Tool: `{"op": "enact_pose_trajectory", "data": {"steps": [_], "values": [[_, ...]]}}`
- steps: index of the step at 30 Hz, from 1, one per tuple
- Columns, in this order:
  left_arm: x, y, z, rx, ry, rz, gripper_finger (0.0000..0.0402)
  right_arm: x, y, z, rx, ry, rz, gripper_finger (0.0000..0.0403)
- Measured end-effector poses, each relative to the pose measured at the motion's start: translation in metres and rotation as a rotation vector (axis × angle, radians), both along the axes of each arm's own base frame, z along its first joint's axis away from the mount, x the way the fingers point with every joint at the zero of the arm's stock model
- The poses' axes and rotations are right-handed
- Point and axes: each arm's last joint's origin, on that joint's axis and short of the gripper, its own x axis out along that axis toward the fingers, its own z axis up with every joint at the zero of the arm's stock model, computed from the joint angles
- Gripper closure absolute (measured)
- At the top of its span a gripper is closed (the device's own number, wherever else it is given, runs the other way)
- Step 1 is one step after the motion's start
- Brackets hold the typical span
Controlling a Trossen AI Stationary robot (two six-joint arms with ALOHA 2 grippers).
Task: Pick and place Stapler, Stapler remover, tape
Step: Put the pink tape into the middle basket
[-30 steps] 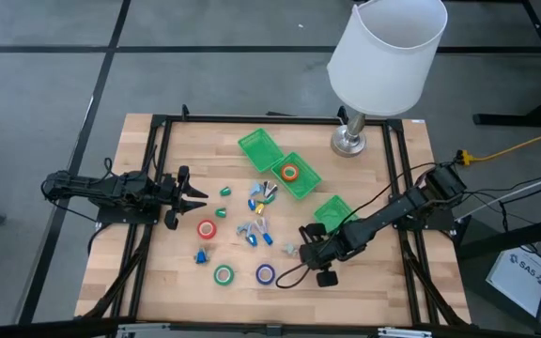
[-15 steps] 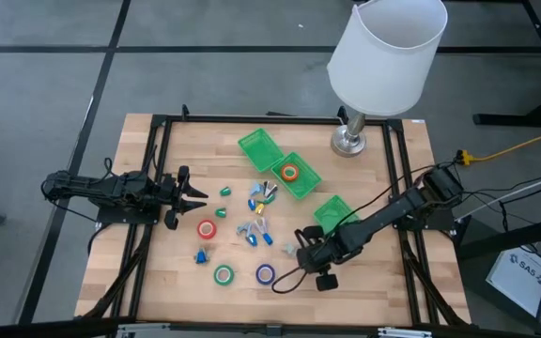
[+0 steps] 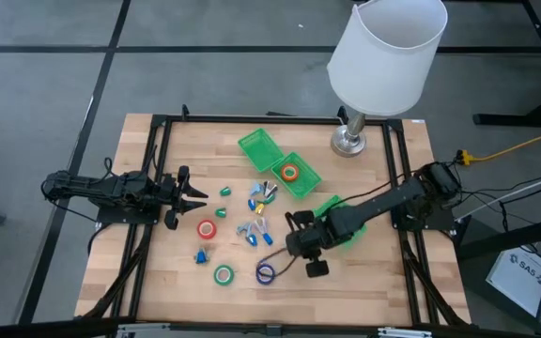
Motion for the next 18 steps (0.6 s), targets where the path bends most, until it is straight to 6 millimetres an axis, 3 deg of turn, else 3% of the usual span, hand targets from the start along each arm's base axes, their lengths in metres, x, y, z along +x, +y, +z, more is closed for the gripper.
{"op": "enact_pose_trajectory", "data": {"steps": [9,18], "values": [[0.000,0.000,0.000,0.000,0.000,0.000,0.0295,0.026,-0.057,0.025,0.000,-0.035,-0.149,0.0352],[0.000,0.000,0.000,0.000,0.000,0.000,0.0295,0.034,-0.101,0.030,0.031,-0.031,-0.286,0.0352]]}}
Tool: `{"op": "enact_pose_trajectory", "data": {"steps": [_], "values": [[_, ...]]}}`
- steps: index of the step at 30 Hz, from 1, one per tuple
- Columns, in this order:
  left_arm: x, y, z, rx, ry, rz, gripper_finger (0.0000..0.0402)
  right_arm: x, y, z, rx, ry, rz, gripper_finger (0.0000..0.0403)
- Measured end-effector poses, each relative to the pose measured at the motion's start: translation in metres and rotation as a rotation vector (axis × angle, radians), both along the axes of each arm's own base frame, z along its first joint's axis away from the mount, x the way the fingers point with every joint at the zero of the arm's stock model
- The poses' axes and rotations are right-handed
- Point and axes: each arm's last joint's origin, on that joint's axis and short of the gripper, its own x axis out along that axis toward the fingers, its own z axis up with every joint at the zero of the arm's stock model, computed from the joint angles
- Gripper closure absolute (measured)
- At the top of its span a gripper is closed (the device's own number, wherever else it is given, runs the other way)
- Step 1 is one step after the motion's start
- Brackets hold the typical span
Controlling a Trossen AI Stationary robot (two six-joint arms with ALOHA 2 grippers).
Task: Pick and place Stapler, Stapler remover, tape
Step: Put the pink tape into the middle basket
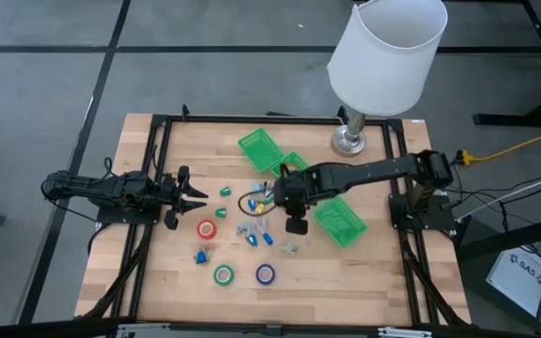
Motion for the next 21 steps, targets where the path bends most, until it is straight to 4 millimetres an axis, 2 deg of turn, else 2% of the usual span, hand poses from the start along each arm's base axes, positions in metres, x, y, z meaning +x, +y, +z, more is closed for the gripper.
{"op": "enact_pose_trajectory", "data": {"steps": [9,21], "values": [[0.000,0.000,0.000,0.000,0.000,0.000,0.0295,-0.004,-0.031,-0.002,-0.004,0.061,-0.080,0.0352],[0.000,0.000,0.000,0.000,0.000,0.000,0.0295,-0.010,-0.064,-0.006,-0.007,0.110,-0.069,0.0352]]}}
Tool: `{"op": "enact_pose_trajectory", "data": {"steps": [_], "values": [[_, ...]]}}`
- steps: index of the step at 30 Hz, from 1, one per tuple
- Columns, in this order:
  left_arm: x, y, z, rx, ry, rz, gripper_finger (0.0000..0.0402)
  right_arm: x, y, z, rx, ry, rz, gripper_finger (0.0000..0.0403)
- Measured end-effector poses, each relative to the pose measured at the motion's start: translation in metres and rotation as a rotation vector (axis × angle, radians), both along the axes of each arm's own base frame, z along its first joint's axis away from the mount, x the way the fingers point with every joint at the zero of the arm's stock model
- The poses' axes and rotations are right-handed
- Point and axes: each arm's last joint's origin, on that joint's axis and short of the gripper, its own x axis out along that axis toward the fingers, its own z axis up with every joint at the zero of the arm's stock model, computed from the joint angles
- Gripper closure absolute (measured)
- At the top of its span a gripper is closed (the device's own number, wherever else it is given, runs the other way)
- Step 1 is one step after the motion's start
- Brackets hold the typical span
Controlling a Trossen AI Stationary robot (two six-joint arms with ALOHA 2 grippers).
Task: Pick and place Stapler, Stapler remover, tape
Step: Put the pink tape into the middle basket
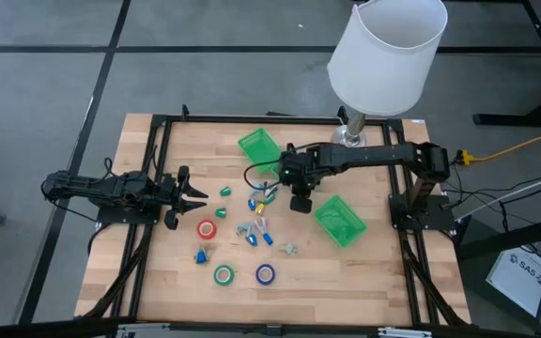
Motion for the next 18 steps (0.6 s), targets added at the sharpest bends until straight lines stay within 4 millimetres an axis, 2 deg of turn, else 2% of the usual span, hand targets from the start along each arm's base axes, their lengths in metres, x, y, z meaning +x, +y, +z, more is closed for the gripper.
{"op": "enact_pose_trajectory", "data": {"steps": [12,18], "values": [[0.000,0.000,0.000,0.000,0.000,0.001,0.0295,-0.004,-0.017,-0.031,-0.004,-0.052,-0.050,0.0352],[0.000,0.000,0.000,0.000,0.000,0.000,0.0295,-0.009,-0.027,-0.038,-0.025,-0.024,-0.032,0.0352]]}}
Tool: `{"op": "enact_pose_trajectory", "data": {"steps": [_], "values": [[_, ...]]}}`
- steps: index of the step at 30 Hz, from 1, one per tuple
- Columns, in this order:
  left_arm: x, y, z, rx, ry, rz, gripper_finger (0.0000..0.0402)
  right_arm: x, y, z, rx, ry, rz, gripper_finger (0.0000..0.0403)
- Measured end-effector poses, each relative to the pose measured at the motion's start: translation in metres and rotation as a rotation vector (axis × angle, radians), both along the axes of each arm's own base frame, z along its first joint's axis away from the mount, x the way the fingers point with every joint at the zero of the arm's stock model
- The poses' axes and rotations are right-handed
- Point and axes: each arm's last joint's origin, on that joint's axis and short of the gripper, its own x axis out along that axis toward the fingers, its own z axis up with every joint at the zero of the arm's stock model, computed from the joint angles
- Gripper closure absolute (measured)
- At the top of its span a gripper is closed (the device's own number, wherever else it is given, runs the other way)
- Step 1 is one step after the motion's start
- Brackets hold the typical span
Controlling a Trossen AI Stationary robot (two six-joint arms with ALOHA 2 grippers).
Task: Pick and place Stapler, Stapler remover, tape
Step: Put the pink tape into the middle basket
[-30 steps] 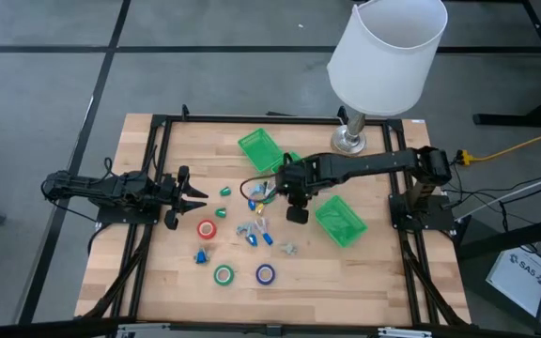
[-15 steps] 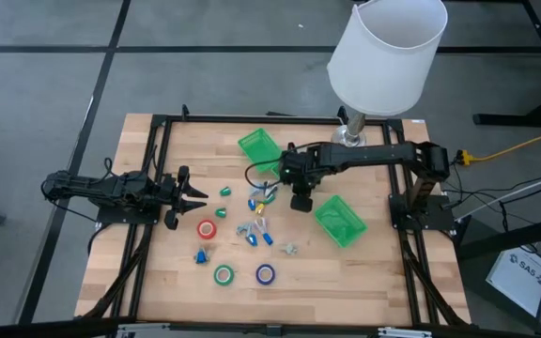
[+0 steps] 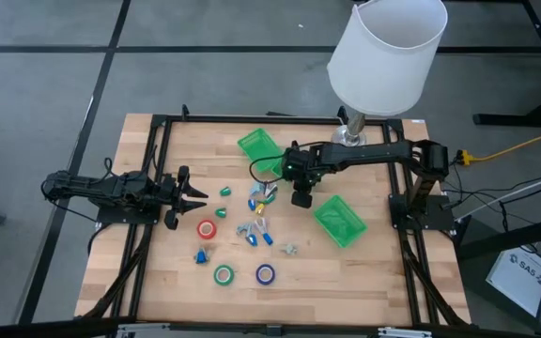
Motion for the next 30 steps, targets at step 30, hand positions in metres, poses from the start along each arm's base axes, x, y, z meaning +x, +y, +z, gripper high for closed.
{"op": "enact_pose_trajectory", "data": {"steps": [30], "values": [[0.000,0.000,0.000,0.000,0.000,0.000,0.0295,-0.010,-0.042,0.034,0.062,-0.119,0.040,0.0352]]}}
